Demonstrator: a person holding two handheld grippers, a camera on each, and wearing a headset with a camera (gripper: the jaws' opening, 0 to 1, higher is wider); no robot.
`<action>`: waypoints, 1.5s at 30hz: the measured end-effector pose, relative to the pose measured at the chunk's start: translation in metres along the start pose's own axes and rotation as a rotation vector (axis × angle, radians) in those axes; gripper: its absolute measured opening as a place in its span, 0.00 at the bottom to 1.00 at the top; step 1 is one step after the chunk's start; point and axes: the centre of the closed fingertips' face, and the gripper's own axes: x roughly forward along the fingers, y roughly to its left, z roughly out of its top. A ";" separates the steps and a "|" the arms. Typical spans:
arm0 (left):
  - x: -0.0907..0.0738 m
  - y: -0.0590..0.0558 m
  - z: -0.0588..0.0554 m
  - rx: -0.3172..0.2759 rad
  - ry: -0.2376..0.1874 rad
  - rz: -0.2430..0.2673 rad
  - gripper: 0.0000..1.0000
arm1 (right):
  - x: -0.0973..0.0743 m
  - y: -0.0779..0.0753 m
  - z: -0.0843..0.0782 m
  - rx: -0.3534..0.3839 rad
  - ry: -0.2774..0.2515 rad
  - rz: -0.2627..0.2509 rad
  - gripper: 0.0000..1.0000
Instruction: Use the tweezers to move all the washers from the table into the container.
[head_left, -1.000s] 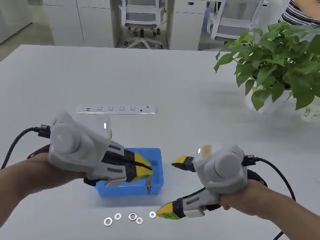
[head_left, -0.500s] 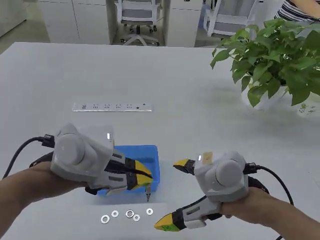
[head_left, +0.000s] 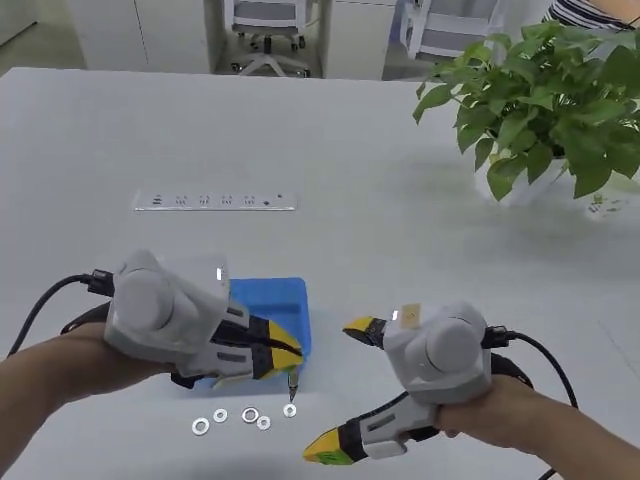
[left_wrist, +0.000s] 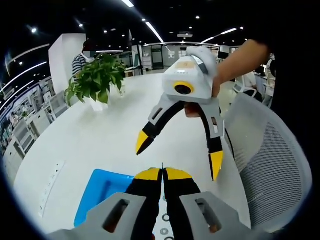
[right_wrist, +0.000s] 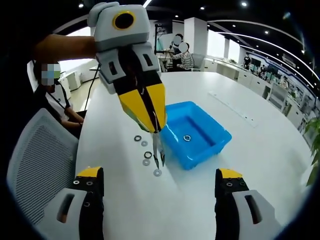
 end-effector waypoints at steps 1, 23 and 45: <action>0.001 0.000 -0.001 0.002 0.004 -0.002 0.05 | 0.000 0.001 0.000 0.004 -0.001 0.001 0.93; 0.009 -0.003 -0.015 0.000 0.028 -0.017 0.05 | 0.002 0.004 -0.011 0.028 0.011 0.012 0.92; 0.008 -0.002 -0.018 -0.009 0.019 -0.023 0.05 | 0.013 0.011 -0.005 -0.091 -0.013 0.090 0.60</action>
